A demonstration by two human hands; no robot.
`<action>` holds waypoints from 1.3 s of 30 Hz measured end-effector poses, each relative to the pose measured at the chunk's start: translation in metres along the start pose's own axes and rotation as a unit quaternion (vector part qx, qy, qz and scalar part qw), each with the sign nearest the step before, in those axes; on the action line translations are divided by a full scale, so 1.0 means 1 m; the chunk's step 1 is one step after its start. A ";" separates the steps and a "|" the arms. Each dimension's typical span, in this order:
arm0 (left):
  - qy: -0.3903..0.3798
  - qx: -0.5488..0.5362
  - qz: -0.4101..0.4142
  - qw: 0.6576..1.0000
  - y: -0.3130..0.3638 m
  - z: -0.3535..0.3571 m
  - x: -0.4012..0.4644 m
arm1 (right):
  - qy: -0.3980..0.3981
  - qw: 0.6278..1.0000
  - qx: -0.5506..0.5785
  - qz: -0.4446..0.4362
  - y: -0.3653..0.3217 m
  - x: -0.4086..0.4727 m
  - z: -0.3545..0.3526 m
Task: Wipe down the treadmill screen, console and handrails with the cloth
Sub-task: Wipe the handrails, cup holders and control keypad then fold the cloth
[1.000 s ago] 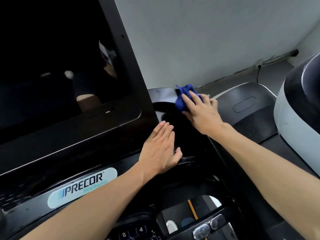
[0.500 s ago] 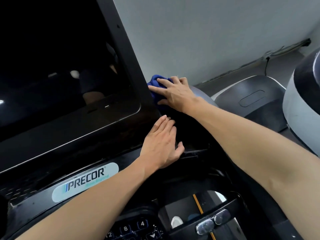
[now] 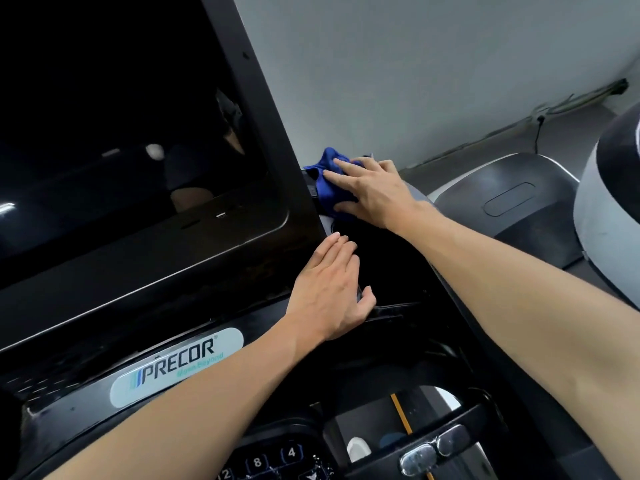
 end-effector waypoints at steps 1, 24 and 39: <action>0.002 -0.001 0.001 1.000 0.000 0.000 0.000 | 0.011 1.000 -0.002 0.004 -0.001 -0.008 0.001; 0.004 -0.017 0.000 1.000 0.000 0.000 -0.001 | 0.042 0.983 0.117 -0.135 -0.014 -0.014 0.005; 0.005 -0.017 -0.001 1.000 0.001 0.001 -0.001 | 0.142 0.987 0.081 0.007 -0.003 -0.011 0.013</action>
Point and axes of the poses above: each hand's wrist, its own x-axis towards the middle knuckle, its own z-axis out of the palm, y = z × x, the point moved 1 cm from there along x, towards the middle knuckle, and after that the axes turned 11 degrees about -z, right-handed, at the moved point
